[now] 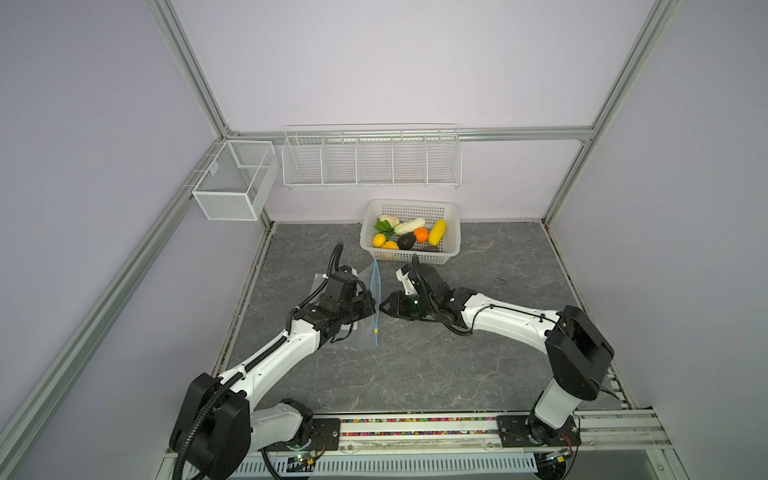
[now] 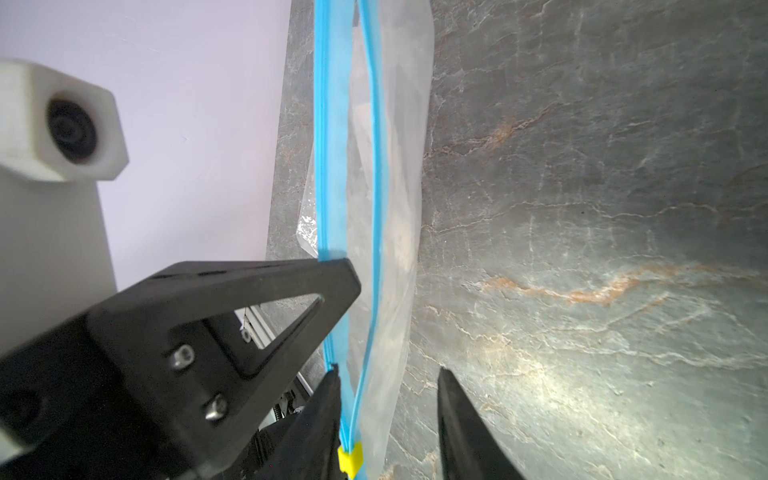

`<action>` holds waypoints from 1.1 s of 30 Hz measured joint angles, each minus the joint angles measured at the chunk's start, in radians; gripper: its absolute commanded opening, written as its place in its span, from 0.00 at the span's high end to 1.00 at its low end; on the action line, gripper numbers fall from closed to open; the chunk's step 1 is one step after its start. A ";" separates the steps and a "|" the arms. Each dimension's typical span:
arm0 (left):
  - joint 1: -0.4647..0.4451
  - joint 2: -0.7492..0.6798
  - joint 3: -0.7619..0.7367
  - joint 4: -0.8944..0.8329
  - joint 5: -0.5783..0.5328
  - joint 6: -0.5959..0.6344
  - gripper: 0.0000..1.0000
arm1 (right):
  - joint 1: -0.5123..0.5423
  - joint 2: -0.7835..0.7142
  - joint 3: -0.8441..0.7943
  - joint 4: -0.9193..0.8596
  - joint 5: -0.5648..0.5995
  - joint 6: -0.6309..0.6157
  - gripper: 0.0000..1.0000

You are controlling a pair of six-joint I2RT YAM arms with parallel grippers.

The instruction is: Place the food in the zip-top bag and seal the zipper

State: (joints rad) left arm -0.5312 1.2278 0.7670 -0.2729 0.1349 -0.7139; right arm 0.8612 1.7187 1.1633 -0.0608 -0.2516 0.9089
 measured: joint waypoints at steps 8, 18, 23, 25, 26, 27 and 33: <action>0.000 0.001 0.000 0.000 0.000 0.000 0.98 | 0.008 0.004 0.005 -0.002 0.000 0.000 0.65; 0.000 0.002 0.000 -0.002 -0.008 0.001 0.99 | 0.017 0.090 0.047 -0.003 -0.023 0.000 0.77; 0.000 -0.007 0.000 -0.009 -0.018 0.008 1.00 | 0.017 0.100 0.047 -0.006 -0.031 0.001 0.87; 0.001 -0.011 0.002 -0.016 -0.025 0.011 1.00 | 0.017 0.100 0.048 -0.006 -0.033 -0.002 0.92; 0.001 -0.013 0.002 -0.017 -0.029 0.012 1.00 | 0.017 0.100 0.048 -0.007 -0.034 -0.001 0.93; 0.001 -0.016 0.002 -0.018 -0.032 0.013 1.00 | 0.017 0.100 0.048 -0.007 -0.034 -0.002 0.93; 0.008 -0.066 0.002 -0.035 -0.067 0.027 1.00 | 0.009 0.100 0.048 -0.009 -0.034 0.000 0.93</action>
State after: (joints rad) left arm -0.5228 1.1622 0.7692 -0.3084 0.0681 -0.6865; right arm 0.8700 1.8183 1.2118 -0.0696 -0.2852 0.9085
